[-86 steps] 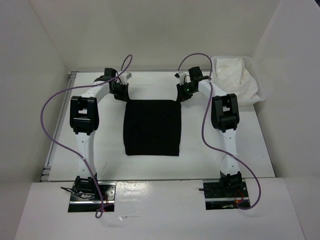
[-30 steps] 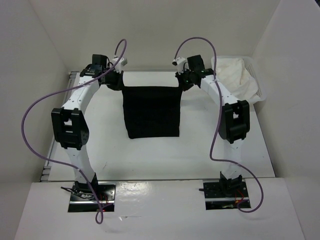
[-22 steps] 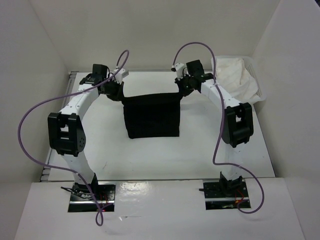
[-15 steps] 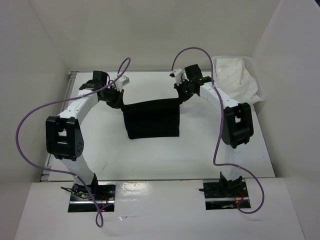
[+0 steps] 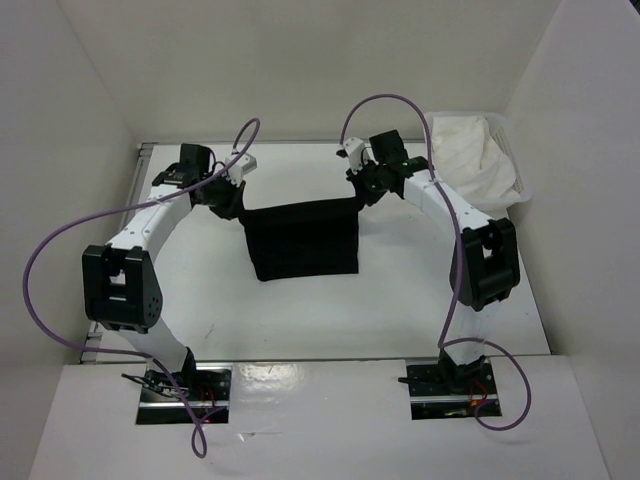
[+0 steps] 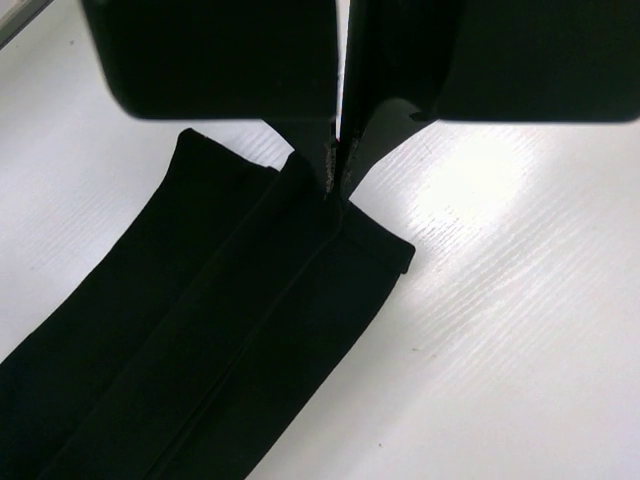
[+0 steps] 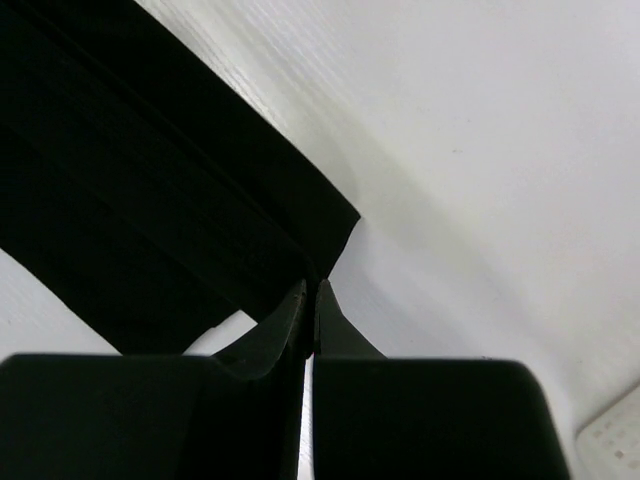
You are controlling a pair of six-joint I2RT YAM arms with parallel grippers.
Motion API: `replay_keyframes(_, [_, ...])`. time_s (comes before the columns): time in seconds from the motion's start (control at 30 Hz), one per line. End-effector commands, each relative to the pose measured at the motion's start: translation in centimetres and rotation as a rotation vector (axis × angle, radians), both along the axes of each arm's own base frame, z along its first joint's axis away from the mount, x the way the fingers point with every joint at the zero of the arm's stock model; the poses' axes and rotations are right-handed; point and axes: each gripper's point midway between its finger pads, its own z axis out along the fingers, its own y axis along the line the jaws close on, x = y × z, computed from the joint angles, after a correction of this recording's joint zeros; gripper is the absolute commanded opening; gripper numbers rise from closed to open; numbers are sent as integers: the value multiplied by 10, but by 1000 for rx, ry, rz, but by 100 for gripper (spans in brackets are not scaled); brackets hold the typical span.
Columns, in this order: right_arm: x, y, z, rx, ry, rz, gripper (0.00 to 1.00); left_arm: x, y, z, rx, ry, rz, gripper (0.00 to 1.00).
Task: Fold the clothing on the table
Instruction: Fold the skirt
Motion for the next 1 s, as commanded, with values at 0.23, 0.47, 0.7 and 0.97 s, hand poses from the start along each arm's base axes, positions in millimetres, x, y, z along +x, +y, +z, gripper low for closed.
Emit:
replay_keyframes(0.23, [-27,4,-3,-48,9,81,0,-27,4,-6,26,5,-48,0])
replay_keyframes(0.47, [-58,11,-28,-111,113,169,0,-46,7,-16,49,34,-82,3])
replay_keyframes(0.7, [-79,16,-45,-166,159,243,0,-67,1,-21,34,68,-131,6])
replay_keyframes(0.97, [-83,9,-50,-218,164,248,0,-99,-4,-21,18,91,-240,25])
